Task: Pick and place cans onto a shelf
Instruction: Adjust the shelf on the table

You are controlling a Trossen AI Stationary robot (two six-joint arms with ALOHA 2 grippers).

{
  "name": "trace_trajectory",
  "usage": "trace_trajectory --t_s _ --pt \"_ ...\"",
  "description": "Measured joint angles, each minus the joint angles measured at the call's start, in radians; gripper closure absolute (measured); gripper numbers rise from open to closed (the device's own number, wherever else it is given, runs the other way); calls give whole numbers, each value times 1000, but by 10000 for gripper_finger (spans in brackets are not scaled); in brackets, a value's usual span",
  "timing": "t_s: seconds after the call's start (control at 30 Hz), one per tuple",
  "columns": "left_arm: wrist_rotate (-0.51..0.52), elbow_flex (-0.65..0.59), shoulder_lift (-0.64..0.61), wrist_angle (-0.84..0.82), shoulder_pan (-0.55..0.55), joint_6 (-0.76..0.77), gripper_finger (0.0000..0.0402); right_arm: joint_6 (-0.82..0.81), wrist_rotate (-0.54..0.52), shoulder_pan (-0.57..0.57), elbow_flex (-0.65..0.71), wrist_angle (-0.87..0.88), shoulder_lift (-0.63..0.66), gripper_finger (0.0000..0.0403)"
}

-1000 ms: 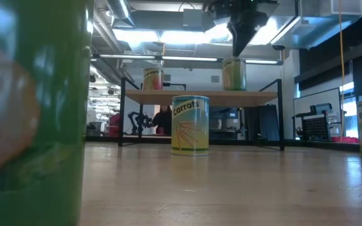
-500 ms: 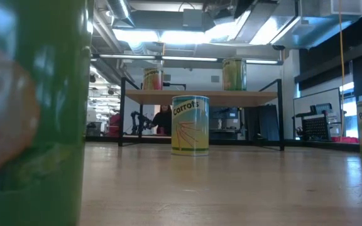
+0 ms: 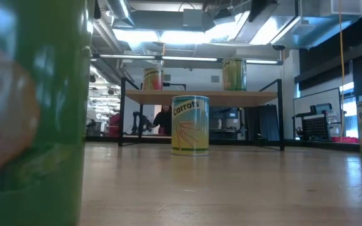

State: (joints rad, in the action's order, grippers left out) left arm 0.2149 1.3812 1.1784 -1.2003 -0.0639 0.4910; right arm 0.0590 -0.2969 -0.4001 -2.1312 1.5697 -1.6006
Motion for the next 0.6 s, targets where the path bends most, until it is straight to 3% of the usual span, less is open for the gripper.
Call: trace_trajectory --t_s 0.2,0.47,0.6 --pt "66 1 14 -78 35 23 401 -25 41 -81 232 4 76 401" --pt "56 -54 17 -89 178 -42 401 27 95 -180 478 -15 123 402" --pt "3 -115 16 -63 252 -67 401 41 94 -220 554 -22 124 402"
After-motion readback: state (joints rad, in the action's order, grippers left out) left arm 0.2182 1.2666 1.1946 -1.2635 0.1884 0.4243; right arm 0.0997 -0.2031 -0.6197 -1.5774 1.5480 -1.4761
